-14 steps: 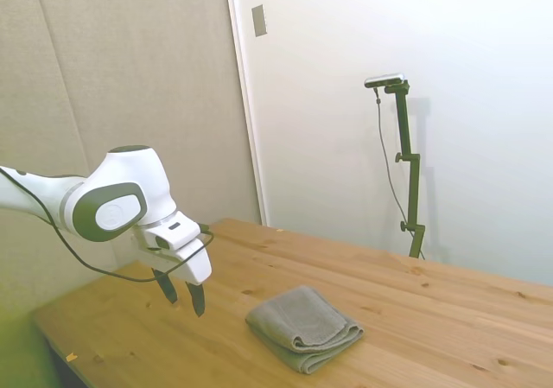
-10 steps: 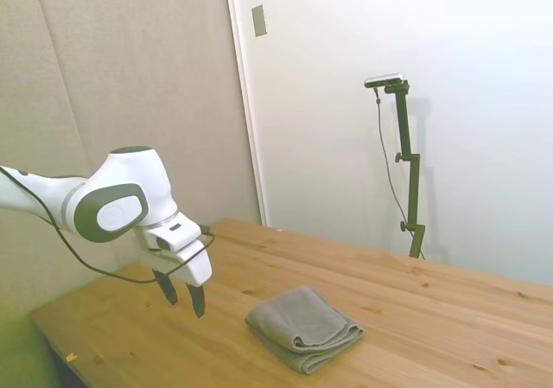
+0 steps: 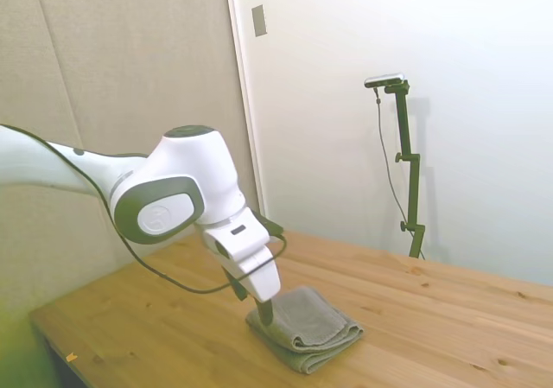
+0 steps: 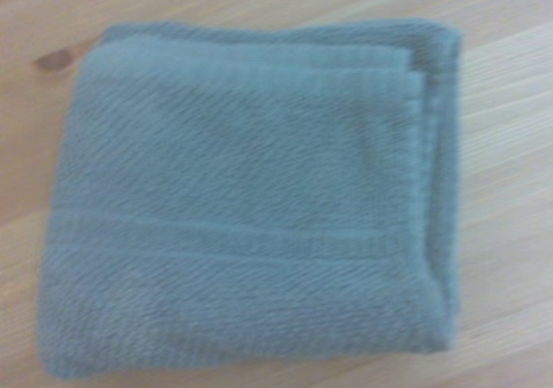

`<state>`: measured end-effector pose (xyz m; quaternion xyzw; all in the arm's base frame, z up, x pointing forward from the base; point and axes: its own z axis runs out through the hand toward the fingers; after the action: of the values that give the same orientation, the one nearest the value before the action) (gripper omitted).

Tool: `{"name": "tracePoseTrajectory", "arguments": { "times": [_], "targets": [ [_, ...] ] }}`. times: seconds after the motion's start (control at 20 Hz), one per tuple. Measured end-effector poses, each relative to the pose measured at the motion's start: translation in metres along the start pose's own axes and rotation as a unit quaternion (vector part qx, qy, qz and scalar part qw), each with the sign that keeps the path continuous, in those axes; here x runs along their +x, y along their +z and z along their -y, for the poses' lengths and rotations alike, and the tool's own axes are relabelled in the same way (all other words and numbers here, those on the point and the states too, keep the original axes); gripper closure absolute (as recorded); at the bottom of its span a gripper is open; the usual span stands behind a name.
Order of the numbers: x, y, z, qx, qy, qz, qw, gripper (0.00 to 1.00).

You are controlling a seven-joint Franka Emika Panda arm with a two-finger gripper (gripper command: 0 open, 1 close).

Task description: Unfold the towel

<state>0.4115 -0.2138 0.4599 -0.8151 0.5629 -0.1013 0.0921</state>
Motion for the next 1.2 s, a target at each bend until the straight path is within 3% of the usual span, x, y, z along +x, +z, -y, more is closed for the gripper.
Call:
{"name": "tracePoseTrajectory", "arguments": {
  "times": [0.2, 0.6, 0.65, 1.2],
  "targets": [
    [0.037, 0.019, -0.018, 0.028, 0.031, 0.008, 0.9991, 0.0],
    [0.055, 0.07, -0.017, 0.051, 0.023, 0.043, 0.9975, 0.0],
    [0.055, 0.072, -0.015, 0.051, 0.018, 0.044, 0.9975, 1.0],
    [0.048, 0.087, -0.005, 0.051, -0.003, 0.056, 0.9971, 1.0]
  ]
}}
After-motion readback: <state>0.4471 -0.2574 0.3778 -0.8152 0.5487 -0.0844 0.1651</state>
